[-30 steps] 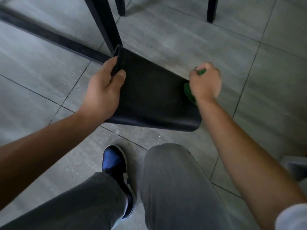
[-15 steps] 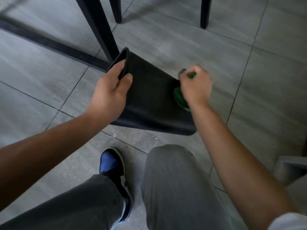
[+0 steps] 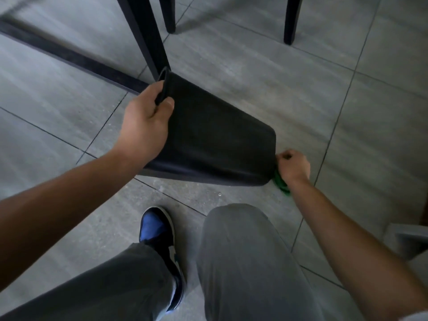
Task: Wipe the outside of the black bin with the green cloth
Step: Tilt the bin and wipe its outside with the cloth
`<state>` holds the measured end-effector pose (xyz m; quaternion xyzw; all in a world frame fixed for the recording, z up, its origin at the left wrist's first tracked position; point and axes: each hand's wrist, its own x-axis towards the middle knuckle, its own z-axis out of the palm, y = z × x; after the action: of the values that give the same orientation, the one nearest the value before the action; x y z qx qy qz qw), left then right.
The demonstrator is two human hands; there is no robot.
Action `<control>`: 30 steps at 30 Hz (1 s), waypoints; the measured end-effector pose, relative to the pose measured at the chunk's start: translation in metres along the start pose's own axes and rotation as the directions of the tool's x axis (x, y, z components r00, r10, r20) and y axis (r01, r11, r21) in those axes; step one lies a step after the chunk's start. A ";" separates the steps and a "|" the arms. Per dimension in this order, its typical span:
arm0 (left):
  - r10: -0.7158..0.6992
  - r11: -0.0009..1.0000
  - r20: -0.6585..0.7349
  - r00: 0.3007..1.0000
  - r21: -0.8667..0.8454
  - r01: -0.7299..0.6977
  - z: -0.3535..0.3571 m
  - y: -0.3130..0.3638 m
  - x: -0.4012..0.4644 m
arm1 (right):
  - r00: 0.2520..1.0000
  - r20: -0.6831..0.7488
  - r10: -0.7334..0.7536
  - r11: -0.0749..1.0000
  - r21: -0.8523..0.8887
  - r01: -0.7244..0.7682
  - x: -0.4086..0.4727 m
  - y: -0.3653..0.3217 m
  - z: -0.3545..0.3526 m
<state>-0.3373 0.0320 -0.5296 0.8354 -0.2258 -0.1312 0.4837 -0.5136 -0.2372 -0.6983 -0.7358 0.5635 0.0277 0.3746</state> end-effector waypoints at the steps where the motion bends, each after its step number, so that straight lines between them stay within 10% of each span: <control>1: -0.008 1.000 -0.005 1.000 0.013 0.008 -0.002 -0.001 0.003 | 1.000 -0.010 0.015 0.999 0.044 -0.014 -0.003 0.005 0.001; 13: -0.035 0.967 0.214 0.976 0.256 -0.022 -0.014 0.024 0.042 | 0.969 -0.006 -0.247 0.923 0.302 0.237 -0.050 -0.073 -0.035; 19: -0.111 0.994 0.280 0.954 0.051 0.101 -0.005 0.038 0.067 | 0.885 -0.024 -0.465 0.843 0.295 0.451 -0.080 -0.135 -0.040; 30: 0.183 0.966 0.531 0.828 0.058 -0.251 0.027 0.023 0.044 | 0.844 0.069 -0.532 0.844 0.122 0.522 -0.086 -0.205 -0.074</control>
<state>-0.3167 -0.0205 -0.5236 0.7659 -0.4497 -0.2819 0.3629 -0.3984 -0.1937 -0.4987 -0.8405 0.3206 -0.0675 0.4315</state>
